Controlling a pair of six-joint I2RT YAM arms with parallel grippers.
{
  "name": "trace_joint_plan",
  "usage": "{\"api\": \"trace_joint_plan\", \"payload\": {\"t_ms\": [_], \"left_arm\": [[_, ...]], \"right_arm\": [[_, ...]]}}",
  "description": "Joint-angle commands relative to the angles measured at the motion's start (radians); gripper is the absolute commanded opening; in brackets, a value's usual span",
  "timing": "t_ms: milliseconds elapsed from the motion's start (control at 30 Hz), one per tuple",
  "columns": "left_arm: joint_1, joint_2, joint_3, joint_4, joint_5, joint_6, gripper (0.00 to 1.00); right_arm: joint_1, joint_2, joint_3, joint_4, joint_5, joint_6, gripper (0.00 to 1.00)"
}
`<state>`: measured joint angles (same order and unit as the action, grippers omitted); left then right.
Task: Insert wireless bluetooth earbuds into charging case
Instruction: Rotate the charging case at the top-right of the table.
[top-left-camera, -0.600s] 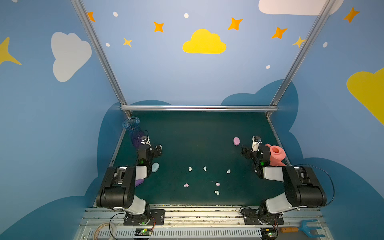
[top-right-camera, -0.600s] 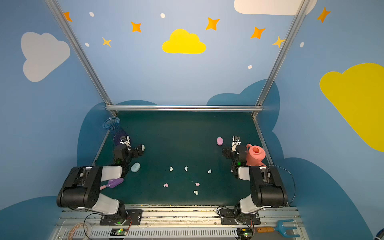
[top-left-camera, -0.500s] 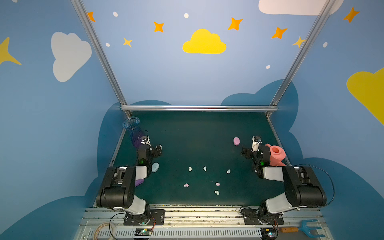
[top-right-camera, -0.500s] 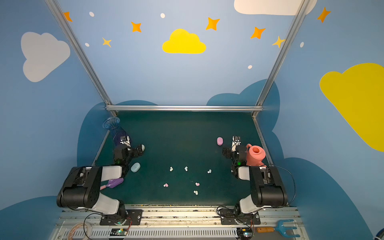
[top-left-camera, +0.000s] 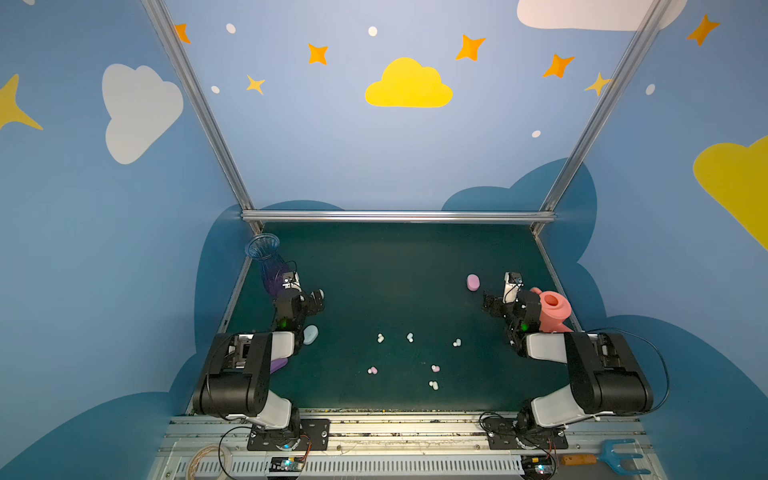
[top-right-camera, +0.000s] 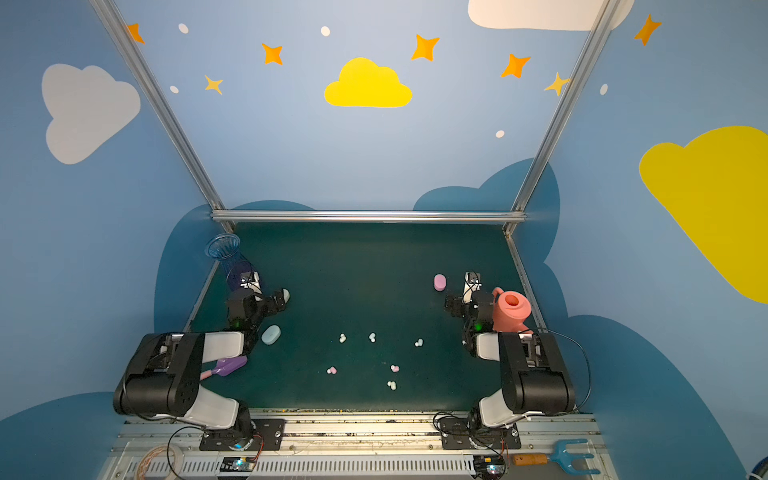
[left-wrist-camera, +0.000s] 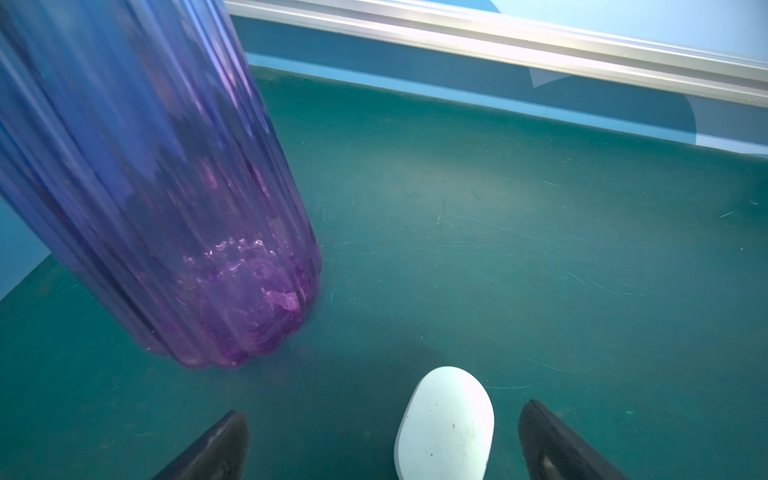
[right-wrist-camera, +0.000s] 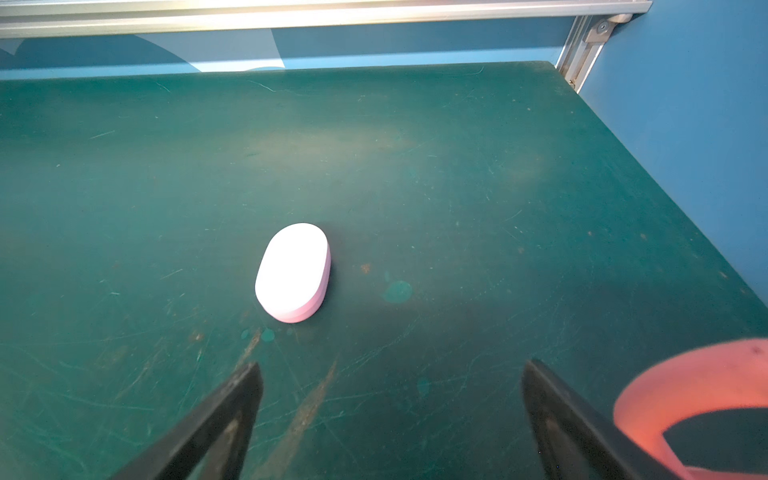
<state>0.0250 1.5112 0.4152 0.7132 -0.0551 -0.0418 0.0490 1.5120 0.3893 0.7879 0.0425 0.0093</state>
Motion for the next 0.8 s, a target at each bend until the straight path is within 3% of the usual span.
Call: {"api": "trace_joint_plan", "payload": {"t_ms": [0, 667, 767], "left_arm": [[-0.006, 0.003, 0.021, -0.012, -0.007, -0.006, 1.00], [-0.015, 0.000, 0.019, -0.009, -0.026, 0.000, 1.00], [-0.017, -0.041, 0.045, -0.080, -0.029, -0.001, 1.00]], "right_arm": [[-0.002, -0.003, 0.020, -0.009, -0.004, -0.009, 0.97], [-0.004, -0.004, 0.021, -0.009, -0.006, -0.008, 0.97], [-0.003, -0.022, 0.041, -0.020, 0.010, 0.002, 0.97]]}}
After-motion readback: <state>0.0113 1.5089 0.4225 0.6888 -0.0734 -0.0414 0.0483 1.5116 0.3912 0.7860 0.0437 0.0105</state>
